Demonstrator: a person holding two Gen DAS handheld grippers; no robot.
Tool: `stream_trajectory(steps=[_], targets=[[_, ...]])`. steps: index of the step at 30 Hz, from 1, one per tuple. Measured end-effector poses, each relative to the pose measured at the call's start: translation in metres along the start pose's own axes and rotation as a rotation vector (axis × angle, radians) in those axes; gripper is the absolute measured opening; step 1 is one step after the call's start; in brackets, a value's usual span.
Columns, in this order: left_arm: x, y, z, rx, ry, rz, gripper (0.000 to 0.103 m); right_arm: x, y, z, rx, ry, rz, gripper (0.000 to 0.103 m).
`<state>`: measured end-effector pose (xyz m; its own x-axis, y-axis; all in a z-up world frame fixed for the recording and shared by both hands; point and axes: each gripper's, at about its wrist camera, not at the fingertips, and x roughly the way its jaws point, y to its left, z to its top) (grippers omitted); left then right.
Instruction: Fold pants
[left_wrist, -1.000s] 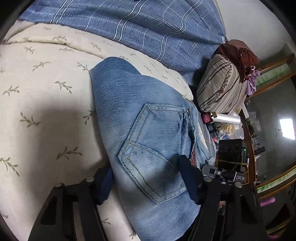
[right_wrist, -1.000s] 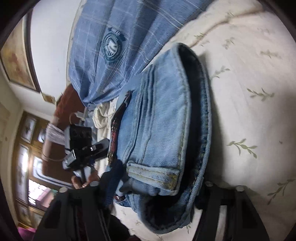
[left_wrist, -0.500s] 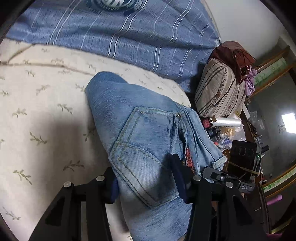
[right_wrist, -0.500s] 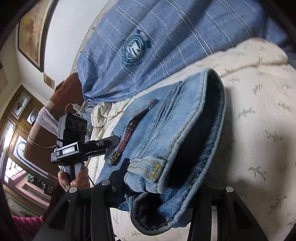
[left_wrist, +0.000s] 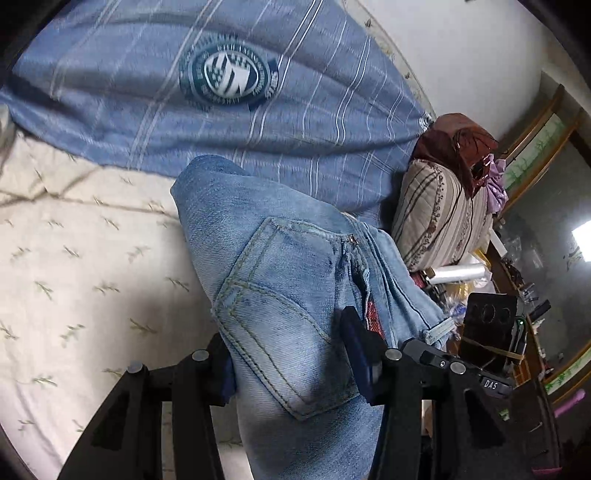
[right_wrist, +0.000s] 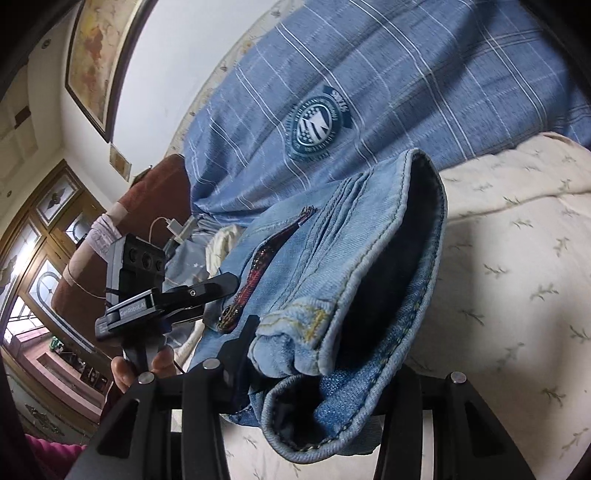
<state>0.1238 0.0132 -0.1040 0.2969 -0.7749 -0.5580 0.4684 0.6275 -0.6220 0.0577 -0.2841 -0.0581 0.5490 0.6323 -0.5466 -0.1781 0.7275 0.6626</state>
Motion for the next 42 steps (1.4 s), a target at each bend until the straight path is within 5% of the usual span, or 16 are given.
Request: stream_trajectory(steps=[12, 42], targets=[[-0.031, 0.002, 0.003, 0.042, -0.086, 0.137, 0.051, 0.029, 0.021, 0.006, -0.034, -0.017, 0.008, 0.047], [-0.05, 0.018, 0.008, 0.04, -0.144, 0.264, 0.051, 0.067, 0.043, 0.011, -0.052, -0.006, 0.006, 0.047]])
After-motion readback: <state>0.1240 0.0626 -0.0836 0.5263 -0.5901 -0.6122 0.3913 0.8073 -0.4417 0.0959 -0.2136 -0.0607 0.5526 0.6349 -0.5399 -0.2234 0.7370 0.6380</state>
